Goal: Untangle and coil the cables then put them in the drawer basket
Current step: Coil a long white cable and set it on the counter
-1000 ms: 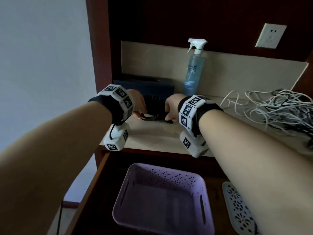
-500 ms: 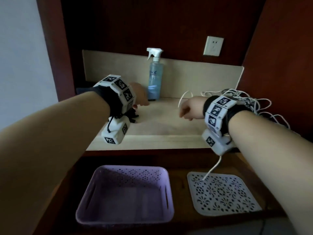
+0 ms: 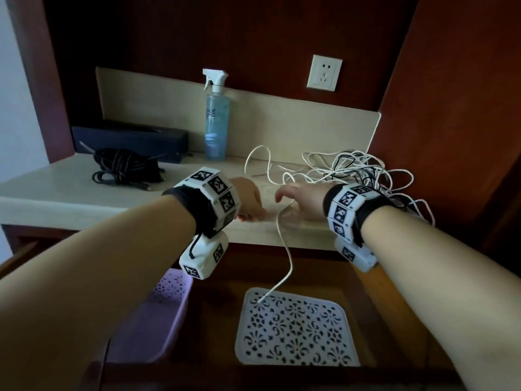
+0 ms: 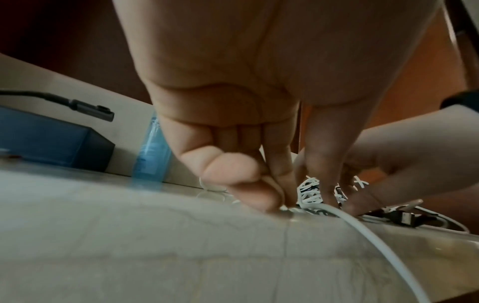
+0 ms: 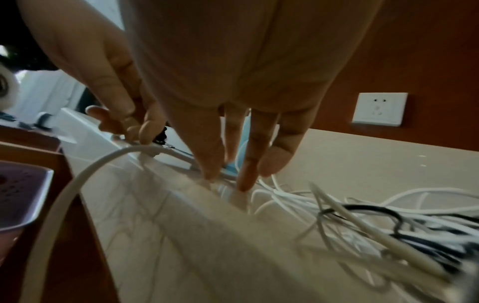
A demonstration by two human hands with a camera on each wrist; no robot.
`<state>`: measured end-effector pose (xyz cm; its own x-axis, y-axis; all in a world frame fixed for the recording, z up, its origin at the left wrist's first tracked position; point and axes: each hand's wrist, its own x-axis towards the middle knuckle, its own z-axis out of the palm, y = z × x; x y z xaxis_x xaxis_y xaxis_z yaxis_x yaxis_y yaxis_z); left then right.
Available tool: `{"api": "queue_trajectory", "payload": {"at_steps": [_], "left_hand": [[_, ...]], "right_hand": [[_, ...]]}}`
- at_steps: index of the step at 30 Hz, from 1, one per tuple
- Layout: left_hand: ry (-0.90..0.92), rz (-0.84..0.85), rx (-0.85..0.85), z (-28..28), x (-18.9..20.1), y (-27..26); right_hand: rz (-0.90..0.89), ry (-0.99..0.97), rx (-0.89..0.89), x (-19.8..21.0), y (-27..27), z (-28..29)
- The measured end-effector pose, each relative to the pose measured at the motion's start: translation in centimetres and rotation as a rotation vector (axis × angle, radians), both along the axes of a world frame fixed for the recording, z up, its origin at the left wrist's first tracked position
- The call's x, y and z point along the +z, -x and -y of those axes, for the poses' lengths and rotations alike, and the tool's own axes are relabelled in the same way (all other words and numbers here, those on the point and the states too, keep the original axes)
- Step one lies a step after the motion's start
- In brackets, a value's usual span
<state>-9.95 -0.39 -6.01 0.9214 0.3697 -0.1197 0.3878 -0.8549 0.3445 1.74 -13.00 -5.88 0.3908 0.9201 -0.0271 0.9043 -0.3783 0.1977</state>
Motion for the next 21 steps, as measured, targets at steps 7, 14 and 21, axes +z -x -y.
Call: {"api": "queue_trajectory", "payload": {"at_steps": [7,14,21], "left_hand": [[0.008,-0.016,0.094,1.8,-0.8,0.4],[0.303,0.241,0.155,2.1,-0.7,0.1],[0.679,0.757,0.329,-1.6,3.7,3.4]], "right_hand": [[0.126,0.098,0.14,-0.2,-1.1,-0.8],[-0.259,-0.709,0.172,5.3,-1.6,0.2],[0.168,-0.39,-0.047,8.6,-4.0,3.0]]}}
